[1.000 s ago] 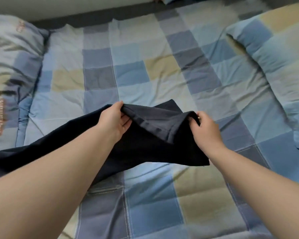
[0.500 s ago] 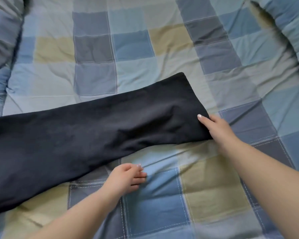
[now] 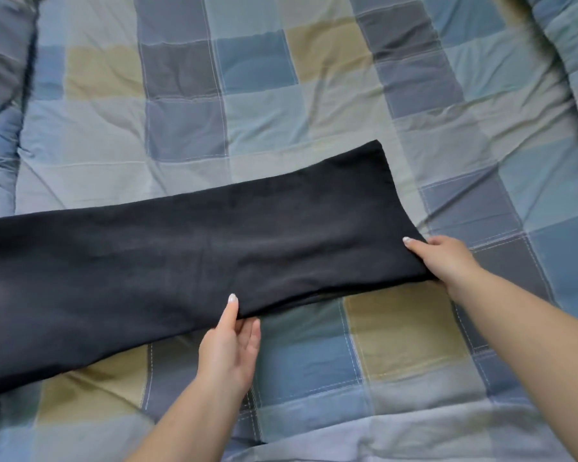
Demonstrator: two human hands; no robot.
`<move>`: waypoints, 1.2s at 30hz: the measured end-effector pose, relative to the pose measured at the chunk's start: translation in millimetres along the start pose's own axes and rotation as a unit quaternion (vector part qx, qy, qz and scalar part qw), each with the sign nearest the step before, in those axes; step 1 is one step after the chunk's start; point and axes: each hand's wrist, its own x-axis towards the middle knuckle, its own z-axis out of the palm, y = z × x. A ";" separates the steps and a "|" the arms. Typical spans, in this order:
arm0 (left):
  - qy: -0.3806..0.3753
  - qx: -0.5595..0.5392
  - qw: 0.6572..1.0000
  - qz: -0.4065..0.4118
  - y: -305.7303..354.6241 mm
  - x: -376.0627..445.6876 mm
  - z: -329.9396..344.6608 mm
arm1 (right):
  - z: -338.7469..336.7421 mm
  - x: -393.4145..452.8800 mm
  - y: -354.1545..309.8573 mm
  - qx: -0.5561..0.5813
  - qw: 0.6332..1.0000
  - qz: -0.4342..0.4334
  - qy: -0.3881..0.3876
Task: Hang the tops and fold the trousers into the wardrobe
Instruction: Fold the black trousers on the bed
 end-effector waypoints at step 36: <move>-0.189 0.862 -0.027 0.469 -57.3 48.1 278.2 | 8.6 -6.9 113.8 0.309 0.946 0.009 -0.095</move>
